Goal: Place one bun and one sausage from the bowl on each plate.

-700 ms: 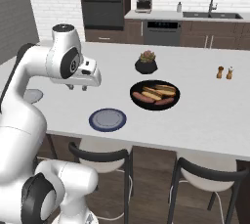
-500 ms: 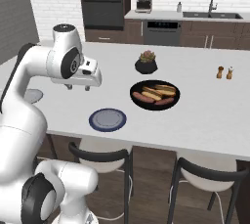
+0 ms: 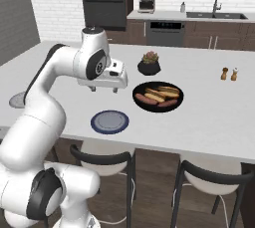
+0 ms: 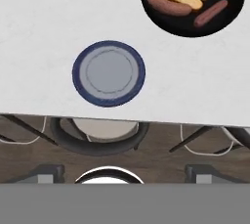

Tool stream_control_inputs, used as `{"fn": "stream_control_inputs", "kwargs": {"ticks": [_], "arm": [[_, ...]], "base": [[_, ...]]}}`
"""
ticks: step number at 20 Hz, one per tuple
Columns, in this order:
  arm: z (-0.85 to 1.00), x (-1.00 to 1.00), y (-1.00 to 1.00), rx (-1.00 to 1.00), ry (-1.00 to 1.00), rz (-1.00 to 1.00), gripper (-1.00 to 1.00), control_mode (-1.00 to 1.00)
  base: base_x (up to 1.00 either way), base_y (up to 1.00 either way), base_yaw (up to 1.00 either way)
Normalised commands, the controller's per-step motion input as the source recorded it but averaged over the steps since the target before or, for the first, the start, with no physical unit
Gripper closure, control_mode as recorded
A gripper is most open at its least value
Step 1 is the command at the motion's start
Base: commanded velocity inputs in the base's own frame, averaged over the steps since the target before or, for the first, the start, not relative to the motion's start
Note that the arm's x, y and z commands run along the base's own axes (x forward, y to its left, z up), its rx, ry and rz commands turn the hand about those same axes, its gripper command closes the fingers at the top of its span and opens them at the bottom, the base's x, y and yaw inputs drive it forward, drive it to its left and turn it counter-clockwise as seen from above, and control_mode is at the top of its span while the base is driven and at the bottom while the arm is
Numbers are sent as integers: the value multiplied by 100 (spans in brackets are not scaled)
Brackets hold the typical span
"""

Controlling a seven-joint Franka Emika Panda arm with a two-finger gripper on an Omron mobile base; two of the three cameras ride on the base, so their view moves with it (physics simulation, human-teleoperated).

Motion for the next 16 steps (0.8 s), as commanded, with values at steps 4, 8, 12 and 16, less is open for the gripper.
{"fn": "stream_control_inputs", "kwargs": {"ticks": [4,8,12,16], "arm": [[-32,64,-50,-9,15,-5,-100,-100],[-44,76,-26,-8,16,-3,-100,-100],[-41,66,-29,-8,7,-2,-100,-100],[-21,71,-38,-7,2,0,-100,-100]], "base": [[0,0,0],[0,0,0],[0,0,0],[0,0,0]]}}
